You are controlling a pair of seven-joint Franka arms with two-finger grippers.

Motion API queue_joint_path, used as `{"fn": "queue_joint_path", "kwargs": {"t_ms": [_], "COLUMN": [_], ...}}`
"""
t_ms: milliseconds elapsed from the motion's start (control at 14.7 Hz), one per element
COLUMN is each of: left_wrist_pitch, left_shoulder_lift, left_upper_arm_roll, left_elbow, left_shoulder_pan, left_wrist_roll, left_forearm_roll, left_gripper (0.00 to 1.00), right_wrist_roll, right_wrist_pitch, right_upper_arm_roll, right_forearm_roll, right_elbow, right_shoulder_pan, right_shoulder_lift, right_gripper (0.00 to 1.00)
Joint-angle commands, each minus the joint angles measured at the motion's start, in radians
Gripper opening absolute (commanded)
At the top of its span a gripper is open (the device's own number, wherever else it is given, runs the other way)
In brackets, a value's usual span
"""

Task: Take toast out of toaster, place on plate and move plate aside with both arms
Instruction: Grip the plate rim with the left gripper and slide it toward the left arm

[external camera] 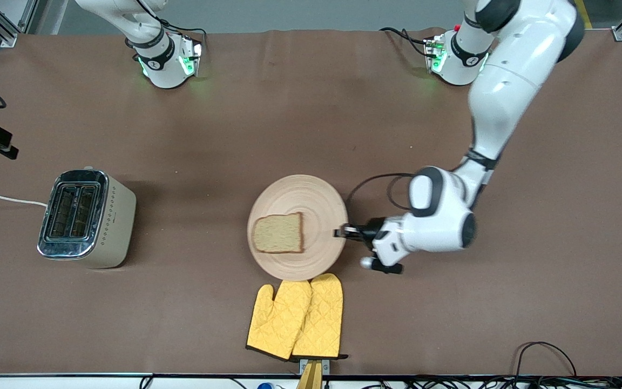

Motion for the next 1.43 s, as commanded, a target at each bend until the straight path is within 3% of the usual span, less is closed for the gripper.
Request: {"fn": "queue_joint_path", "kwargs": {"t_ms": [0, 204, 476, 680, 816, 951, 1155, 1291, 1359], "left_wrist_pitch": [-0.164, -0.347, -0.569, -0.597, -0.599, -0.602, -0.598, -0.593, -0.593], "left_shoulder_lift": [-0.037, -0.005, 0.049, 0.089, 0.139, 0.214, 0.224, 0.222, 0.222], "left_upper_arm_roll": [-0.017, -0.015, 0.034, 0.086, 0.144, 0.151, 0.151, 0.155, 0.16], "left_elbow": [-0.037, -0.022, 0.052, 0.057, 0.081, 0.13, 0.138, 0.14, 0.152], "left_shoulder_pan": [0.157, 0.356, 0.528, 0.625, 0.633, 0.654, 0.656, 0.654, 0.654], "left_wrist_roll": [0.185, 0.458, 0.574, 0.605, 0.657, 0.715, 0.715, 0.697, 0.686], "left_forearm_roll": [-0.001, 0.001, 0.019, 0.024, 0.022, 0.022, 0.02, 0.02, 0.019], "left_gripper": [0.0, 0.0, 0.0, 0.0, 0.0, 0.0, 0.01, 0.11, 0.41], "right_wrist_roll": [0.001, 0.003, 0.001, 0.001, 0.0, -0.003, -0.002, -0.005, -0.006], "right_wrist_pitch": [-0.011, -0.011, -0.012, -0.012, -0.012, -0.012, -0.012, -0.012, -0.012], "right_upper_arm_roll": [0.011, 0.011, 0.011, 0.011, 0.011, 0.011, 0.011, 0.011, 0.01], "right_forearm_roll": [-0.012, -0.011, -0.006, -0.005, -0.005, -0.005, -0.005, -0.005, -0.003], "right_elbow": [0.019, 0.019, 0.017, 0.019, 0.019, 0.019, 0.017, 0.019, 0.017], "right_shoulder_pan": [-0.019, -0.019, -0.019, -0.019, -0.019, -0.019, -0.019, -0.02, -0.02], "right_shoulder_lift": [0.007, 0.007, 0.007, 0.007, 0.007, 0.007, 0.007, 0.007, 0.007], "right_gripper": [1.0, 1.0, 1.0, 1.0, 1.0, 1.0, 1.0, 1.0, 1.0]}}
